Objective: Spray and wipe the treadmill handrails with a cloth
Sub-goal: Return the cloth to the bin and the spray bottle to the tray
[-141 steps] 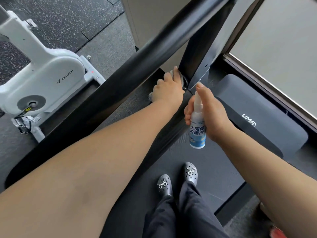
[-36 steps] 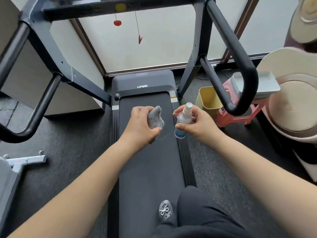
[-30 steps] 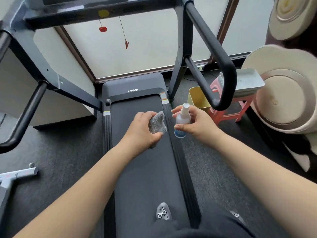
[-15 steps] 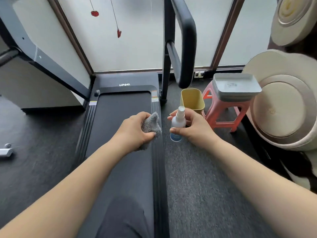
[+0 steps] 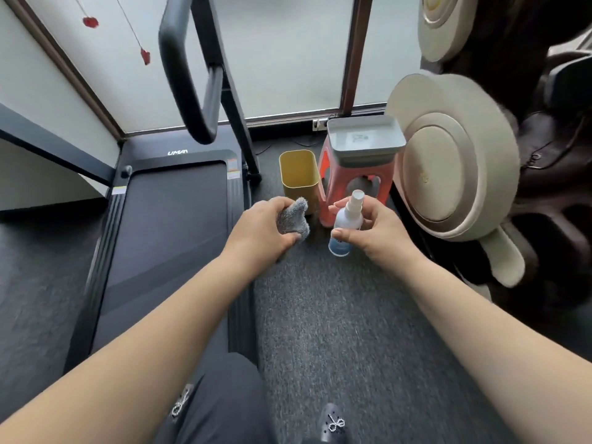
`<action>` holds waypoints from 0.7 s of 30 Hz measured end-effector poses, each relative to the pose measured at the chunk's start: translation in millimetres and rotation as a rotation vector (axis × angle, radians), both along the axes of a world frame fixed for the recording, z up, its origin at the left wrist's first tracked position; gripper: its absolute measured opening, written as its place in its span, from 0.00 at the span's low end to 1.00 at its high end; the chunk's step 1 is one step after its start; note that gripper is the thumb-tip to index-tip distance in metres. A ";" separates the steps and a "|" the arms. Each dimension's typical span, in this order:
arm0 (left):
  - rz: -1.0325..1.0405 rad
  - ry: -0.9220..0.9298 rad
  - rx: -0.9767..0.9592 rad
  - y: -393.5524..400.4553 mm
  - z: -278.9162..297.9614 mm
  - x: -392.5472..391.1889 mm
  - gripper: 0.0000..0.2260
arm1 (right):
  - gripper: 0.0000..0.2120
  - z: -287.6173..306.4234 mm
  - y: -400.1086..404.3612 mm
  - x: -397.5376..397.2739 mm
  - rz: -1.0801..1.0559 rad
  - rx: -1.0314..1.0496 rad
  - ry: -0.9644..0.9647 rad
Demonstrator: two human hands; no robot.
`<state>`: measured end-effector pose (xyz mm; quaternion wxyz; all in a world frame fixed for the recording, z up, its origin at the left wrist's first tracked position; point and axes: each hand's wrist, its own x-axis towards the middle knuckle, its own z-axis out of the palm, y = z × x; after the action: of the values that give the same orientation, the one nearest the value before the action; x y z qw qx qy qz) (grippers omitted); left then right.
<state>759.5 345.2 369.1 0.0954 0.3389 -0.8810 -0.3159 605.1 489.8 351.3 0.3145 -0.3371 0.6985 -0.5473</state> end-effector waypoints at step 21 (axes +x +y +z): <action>-0.169 0.006 -0.021 -21.7 -3.1 -236.4 0.22 | 0.18 -4.2 3.2 -211.2 -0.125 0.044 0.036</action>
<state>523.1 323.6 365.9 0.0746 0.2612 -0.9096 -0.3144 393.9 493.0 347.0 0.2746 -0.2957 0.7355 -0.5442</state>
